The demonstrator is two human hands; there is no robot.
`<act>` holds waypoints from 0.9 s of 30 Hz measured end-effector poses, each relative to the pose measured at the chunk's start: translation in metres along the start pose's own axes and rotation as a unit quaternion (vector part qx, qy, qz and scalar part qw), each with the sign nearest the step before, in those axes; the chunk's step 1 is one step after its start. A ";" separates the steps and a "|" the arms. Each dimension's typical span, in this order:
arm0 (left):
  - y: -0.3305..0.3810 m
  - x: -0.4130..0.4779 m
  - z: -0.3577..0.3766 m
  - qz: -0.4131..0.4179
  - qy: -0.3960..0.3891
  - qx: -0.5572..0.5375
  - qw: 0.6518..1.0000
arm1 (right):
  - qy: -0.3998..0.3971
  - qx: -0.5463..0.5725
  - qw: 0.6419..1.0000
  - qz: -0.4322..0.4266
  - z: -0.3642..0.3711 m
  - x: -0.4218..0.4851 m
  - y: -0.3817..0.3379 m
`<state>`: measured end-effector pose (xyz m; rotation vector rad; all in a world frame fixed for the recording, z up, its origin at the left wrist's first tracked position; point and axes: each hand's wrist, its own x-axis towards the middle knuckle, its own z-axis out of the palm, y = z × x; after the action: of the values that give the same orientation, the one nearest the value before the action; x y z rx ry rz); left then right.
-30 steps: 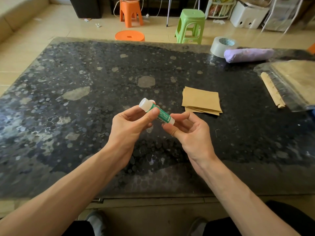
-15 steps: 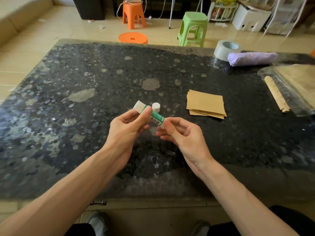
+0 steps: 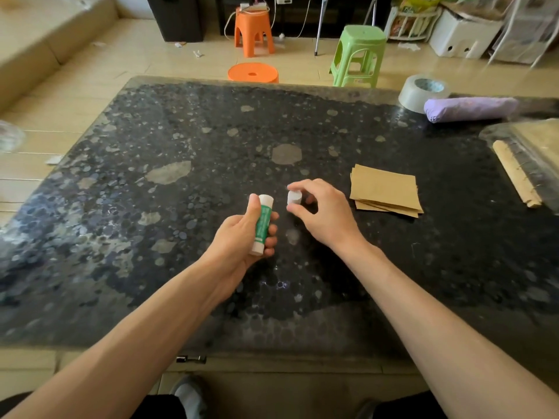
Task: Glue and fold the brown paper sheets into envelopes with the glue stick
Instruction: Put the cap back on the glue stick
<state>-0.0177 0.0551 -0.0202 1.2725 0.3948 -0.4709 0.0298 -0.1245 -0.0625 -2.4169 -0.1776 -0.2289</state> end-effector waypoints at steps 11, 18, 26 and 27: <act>-0.011 0.006 0.008 0.135 -0.072 0.218 0.964 | 0.057 0.391 0.906 0.151 -0.065 -0.051 -0.011; -0.012 0.003 0.010 0.159 -0.114 0.236 0.952 | 0.029 0.382 0.916 0.121 -0.068 -0.066 -0.009; -0.011 -0.002 0.010 0.190 -0.145 0.257 0.936 | 0.003 0.324 0.944 0.067 -0.071 -0.067 -0.004; -0.013 -0.002 0.012 0.190 -0.146 0.252 0.938 | 0.000 0.308 0.949 0.062 -0.072 -0.067 -0.004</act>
<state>-0.0262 0.0410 -0.0263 1.6991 -0.2438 -0.4343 -0.0444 -0.1736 -0.0207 -1.7967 -0.0789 -0.0956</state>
